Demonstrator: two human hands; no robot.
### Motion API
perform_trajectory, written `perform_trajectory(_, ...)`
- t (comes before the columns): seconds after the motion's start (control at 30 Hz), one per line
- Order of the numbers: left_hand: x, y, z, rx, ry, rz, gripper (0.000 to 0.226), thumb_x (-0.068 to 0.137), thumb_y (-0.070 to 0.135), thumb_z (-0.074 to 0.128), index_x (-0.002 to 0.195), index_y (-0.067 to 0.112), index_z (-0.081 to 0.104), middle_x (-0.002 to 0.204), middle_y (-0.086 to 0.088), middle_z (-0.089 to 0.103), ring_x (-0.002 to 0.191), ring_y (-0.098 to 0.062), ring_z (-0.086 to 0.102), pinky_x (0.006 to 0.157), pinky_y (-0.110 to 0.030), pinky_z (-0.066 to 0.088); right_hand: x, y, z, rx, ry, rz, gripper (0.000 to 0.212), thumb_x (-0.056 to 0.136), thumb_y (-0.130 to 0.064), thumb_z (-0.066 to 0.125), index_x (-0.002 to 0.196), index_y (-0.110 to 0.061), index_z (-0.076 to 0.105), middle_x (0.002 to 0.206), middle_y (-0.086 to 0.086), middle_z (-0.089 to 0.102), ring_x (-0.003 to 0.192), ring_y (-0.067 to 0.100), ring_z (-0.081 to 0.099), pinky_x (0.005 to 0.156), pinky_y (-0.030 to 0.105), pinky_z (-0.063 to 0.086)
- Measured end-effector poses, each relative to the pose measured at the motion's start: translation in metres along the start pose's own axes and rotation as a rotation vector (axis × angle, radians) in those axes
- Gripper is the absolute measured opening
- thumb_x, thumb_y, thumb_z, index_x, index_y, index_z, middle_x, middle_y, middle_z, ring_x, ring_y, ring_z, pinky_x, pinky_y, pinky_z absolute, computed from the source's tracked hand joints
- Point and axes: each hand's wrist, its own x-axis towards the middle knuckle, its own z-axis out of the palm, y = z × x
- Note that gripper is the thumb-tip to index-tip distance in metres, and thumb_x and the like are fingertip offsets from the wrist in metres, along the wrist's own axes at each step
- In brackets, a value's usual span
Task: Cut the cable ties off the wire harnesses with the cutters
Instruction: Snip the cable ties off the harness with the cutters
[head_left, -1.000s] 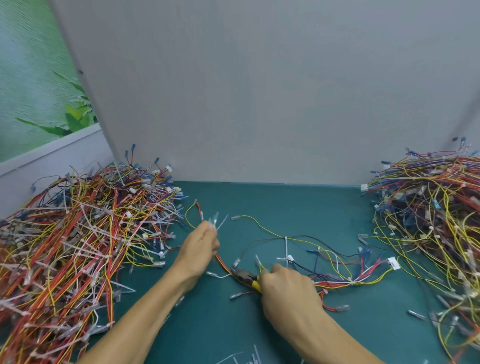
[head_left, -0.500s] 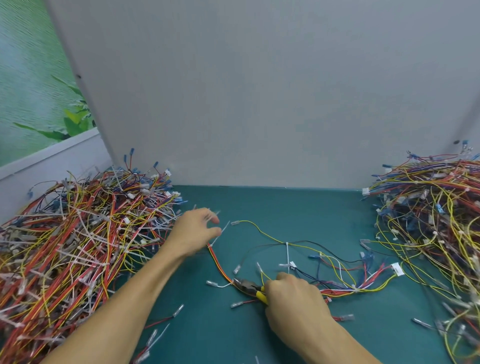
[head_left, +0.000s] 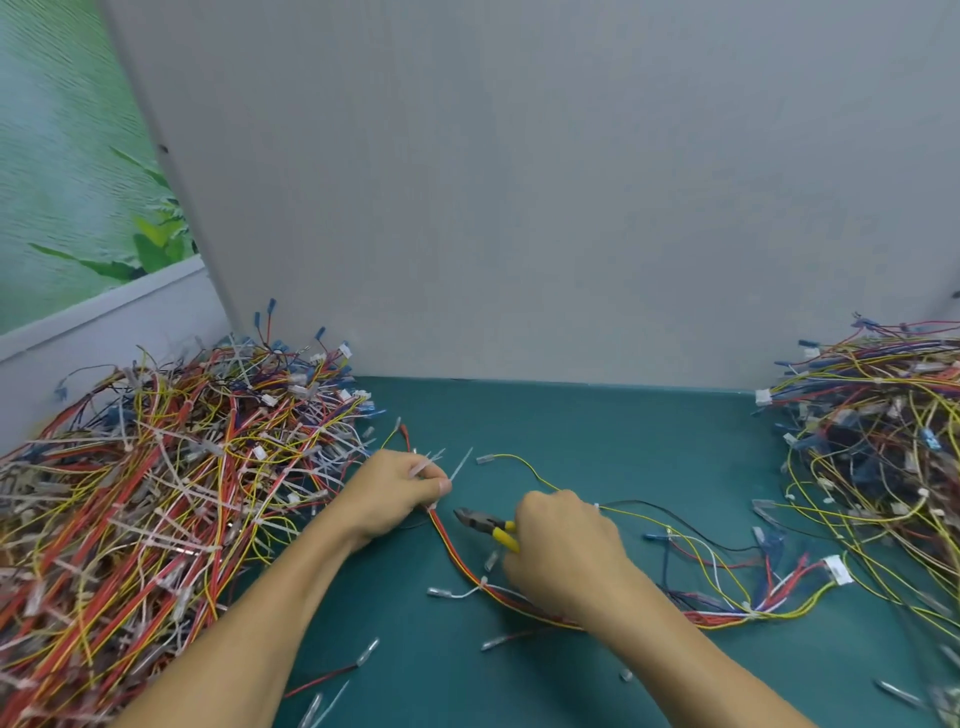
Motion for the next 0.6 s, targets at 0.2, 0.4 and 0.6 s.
perform_trajectory(0.2,-0.001,-0.002,0.002,-0.147,-0.003,-0.002,0.010,0.083,0.016,0.071,0.073,0.013,0.071,0.046,0.012,0.054,0.036,0.002,0.037,0.037,-0.008,0.027,0.027,-0.012,0.010,0.095,-0.068,0.055,0.029,0.084,-0.024,0.058,0.069,-0.019,0.033,0.080,0.003,0.042,0.078,0.028,0.045,0.064,0.031,0.035)
perform_trajectory(0.4,-0.001,-0.004,0.003,-0.167,0.005,-0.008,0.011,0.084,0.016,0.071,0.076,0.009,0.071,0.045,0.011,0.050,0.037,0.001,0.032,0.037,-0.010,0.025,0.029,-0.011,0.012,0.137,-0.070,0.081,0.031,0.082,-0.025,0.061,0.067,-0.019,0.034,0.076,0.002,0.042,0.078,0.029,0.046,0.063,0.030,0.035)
perform_trajectory(0.6,-0.001,-0.004,0.004,-0.159,0.015,0.000,0.011,0.084,0.015,0.070,0.076,0.008,0.071,0.042,0.012,0.046,0.035,0.000,0.030,0.037,-0.010,0.023,0.027,-0.010,0.012,0.151,-0.078,0.095,0.021,0.079,-0.024,0.061,0.073,-0.017,0.042,0.078,0.003,0.044,0.078,0.029,0.047,0.065,0.030,0.036)
